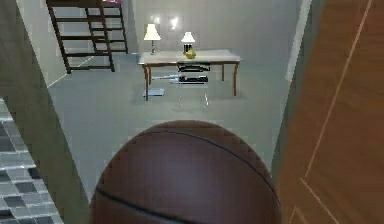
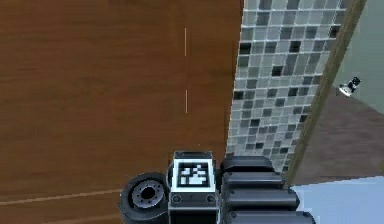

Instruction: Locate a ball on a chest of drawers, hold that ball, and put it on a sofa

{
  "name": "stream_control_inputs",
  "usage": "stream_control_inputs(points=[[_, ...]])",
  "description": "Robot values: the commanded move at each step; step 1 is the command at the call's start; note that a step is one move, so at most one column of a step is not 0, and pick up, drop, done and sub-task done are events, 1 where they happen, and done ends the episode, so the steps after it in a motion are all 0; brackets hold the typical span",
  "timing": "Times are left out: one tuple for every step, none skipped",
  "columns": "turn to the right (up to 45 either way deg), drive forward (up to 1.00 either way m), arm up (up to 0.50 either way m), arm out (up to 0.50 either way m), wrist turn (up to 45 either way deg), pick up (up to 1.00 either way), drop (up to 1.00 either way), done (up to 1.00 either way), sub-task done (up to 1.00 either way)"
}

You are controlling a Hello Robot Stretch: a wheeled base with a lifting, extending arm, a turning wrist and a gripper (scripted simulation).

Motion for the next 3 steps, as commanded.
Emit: stream_control_inputs(points=[[0.0,0.90,0.00,0.00,0.0,0.00,0.00,0.00,0.00],[30.0,0.00,0.00,0.00,0.0,0.00,0.00,0.00,0.00],[0.0,1.00,0.00,0.00,0.0,0.00,0.00,0.00,0.00]])
